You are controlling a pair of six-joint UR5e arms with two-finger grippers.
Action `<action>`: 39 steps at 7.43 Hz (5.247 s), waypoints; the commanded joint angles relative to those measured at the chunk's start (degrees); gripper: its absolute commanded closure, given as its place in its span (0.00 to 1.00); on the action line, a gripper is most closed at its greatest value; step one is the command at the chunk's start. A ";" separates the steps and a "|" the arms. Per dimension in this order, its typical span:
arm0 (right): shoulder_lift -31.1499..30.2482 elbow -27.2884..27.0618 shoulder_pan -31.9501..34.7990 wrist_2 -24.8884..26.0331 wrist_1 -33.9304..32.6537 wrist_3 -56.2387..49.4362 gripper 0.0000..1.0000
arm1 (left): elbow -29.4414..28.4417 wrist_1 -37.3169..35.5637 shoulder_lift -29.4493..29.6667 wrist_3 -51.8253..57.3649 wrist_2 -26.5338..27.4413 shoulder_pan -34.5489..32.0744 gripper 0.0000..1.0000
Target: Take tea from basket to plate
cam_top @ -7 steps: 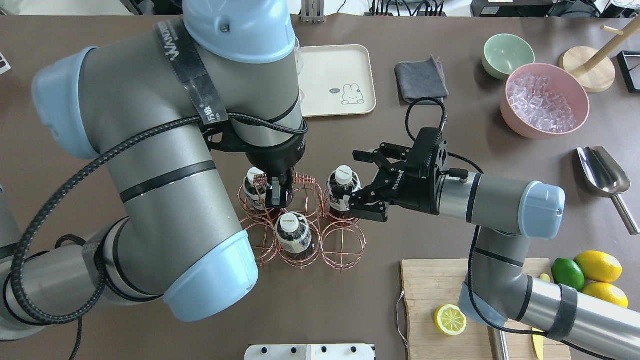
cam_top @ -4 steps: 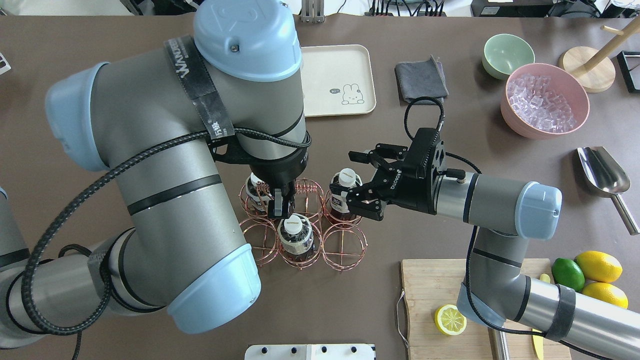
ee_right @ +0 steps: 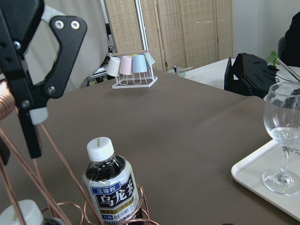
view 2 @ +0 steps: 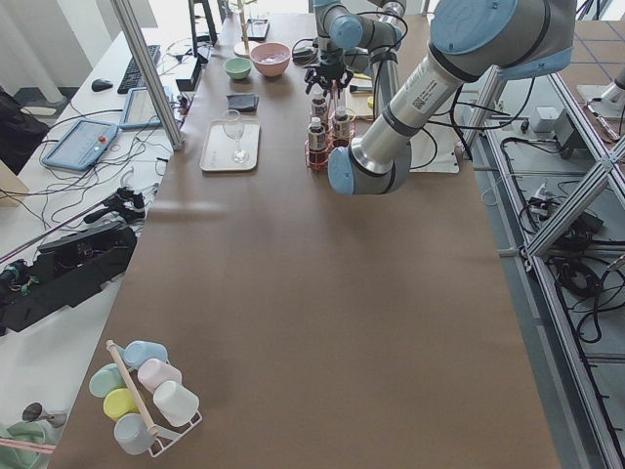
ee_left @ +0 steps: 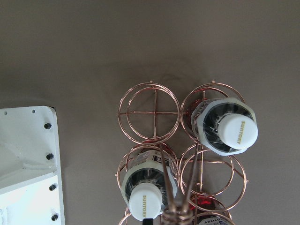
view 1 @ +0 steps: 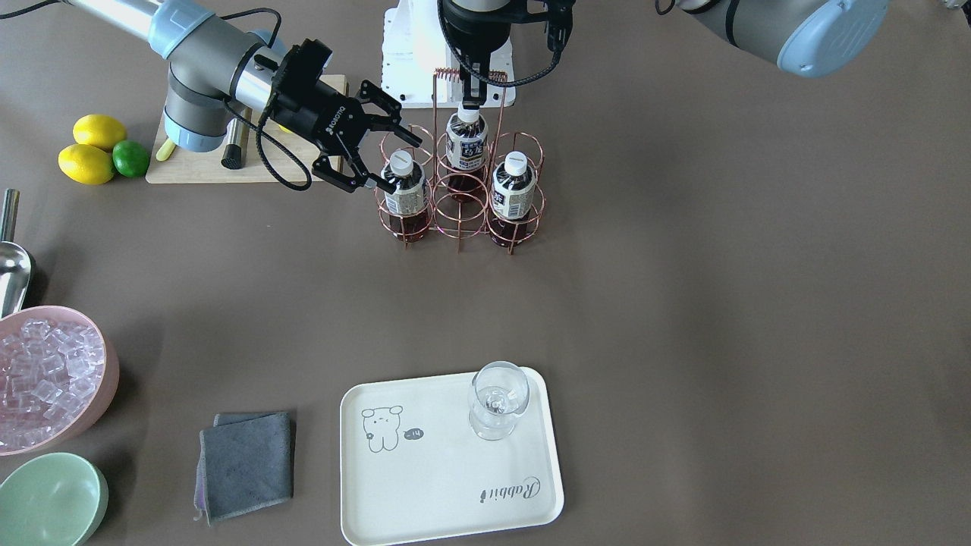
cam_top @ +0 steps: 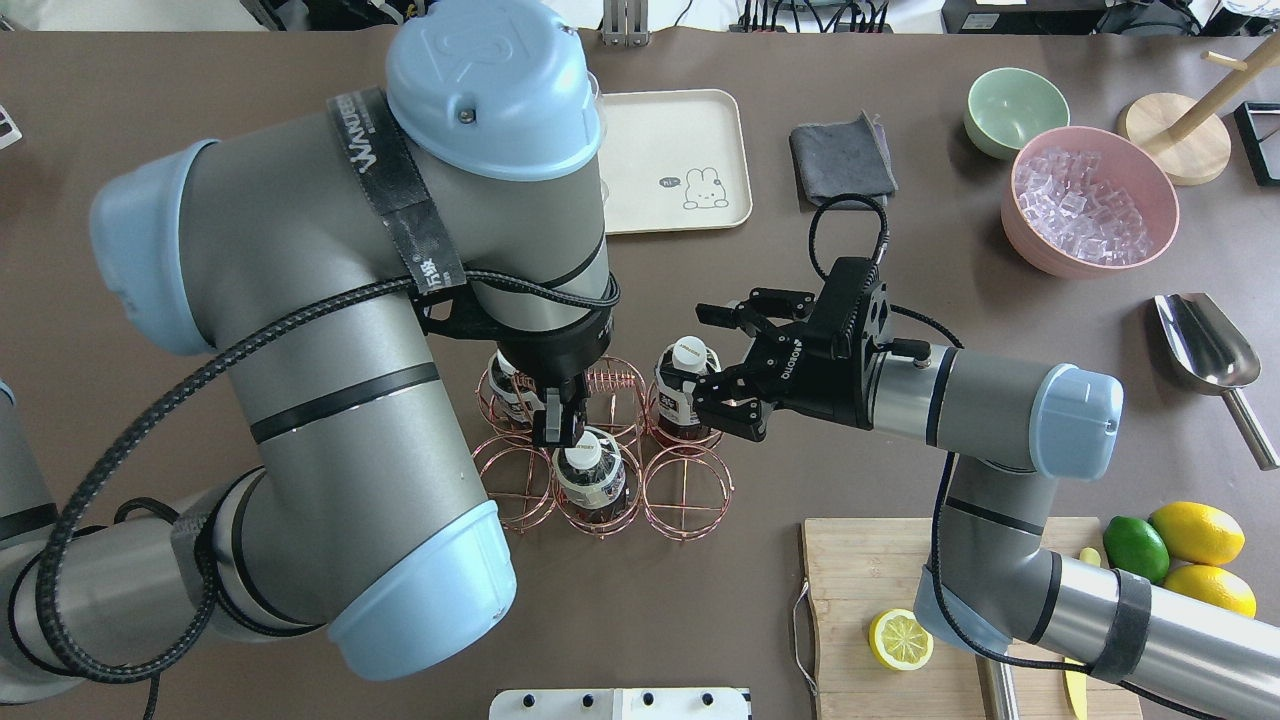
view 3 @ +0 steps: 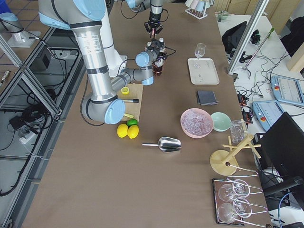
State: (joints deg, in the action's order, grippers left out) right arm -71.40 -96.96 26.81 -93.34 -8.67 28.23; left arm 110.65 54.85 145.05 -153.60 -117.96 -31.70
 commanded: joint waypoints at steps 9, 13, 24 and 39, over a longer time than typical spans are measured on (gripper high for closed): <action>-0.06 -0.07 0.09 0.62 -1.17 -1.25 0.73 | 0.88 -0.71 1.55 -0.03 -0.16 -1.78 1.00; -0.23 -2.70 2.19 -0.08 -4.85 -1.96 1.00 | 1.15 -0.80 1.46 -0.03 -0.16 -1.87 1.00; 1.61 -17.74 23.00 -20.10 -26.75 0.15 1.00 | 1.94 -0.88 0.76 -0.03 -0.16 -1.96 1.00; 16.27 9.82 30.59 -16.72 -24.48 -1.43 1.00 | 15.84 -14.95 -30.58 50.75 -7.99 -43.22 1.00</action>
State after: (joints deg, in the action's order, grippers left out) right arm -57.99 -92.85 57.44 -113.69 -35.20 26.86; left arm 127.51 40.67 121.37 -119.66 -126.06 -65.17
